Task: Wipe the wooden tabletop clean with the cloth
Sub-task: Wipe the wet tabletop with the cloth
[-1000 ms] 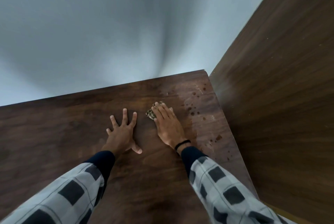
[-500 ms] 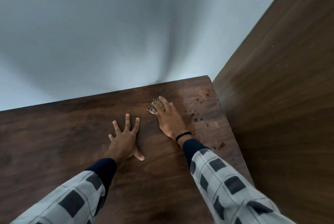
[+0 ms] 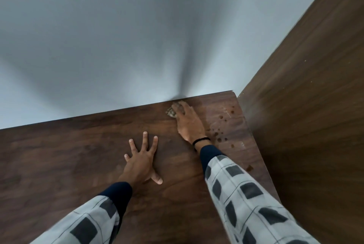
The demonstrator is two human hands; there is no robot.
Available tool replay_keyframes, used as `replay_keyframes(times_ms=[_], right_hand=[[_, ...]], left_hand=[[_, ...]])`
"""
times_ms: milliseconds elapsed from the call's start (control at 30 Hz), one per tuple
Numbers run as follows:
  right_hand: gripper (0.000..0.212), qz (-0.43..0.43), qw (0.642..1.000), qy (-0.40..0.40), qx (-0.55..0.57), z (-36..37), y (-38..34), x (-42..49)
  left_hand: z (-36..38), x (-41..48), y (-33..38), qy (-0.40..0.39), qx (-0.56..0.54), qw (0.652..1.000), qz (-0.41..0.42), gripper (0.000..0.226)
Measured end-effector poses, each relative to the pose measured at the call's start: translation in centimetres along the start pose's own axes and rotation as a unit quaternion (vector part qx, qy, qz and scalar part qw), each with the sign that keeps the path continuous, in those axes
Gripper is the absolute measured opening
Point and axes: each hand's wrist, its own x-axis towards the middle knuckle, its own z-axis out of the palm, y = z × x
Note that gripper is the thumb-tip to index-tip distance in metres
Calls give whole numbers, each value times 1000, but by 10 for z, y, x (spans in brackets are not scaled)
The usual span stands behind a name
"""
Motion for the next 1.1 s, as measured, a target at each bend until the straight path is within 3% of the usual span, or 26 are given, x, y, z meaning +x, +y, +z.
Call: replay_keyframes(times_ms=[167,233,333,433,467,600,667,867,1000,1100], right_hand=[[46,224,974,33,3,-16,30,11],[47,224,974,25,-6,-8,12,9],[49,116,993,-13,2,4,-12,-7],[48,37,999,-32,-24,2,10,-13],[47,50,997,-24,-46,-3,24,-8],[47,253,966,47,-29,-13,37,9],[48,280,959,45,-17,-9,14,12],[52,116,993,-26,17,18,-54,14],[57,-25,996,-79,-23,5,-26,14],[48,37,999,-33,-20,-20,25,13]], left_hand=[[0,0,2,-2,-1,1000,-3,156],[1,2,2,-3,-2,1000,-1,157],[2,3,0,0,-2,1000,1,158],[3,1,-3,9,0,1000,5,157],[3,1,-2,11,1,1000,7,156],[1,1,1,2,6,1000,0,156],[-1,1,5,-7,7,1000,-5,157],[-4,0,6,-8,21,1000,-12,158],[-4,-2,5,-2,24,1000,-10,158],[-6,-3,4,0,16,1000,-9,157]])
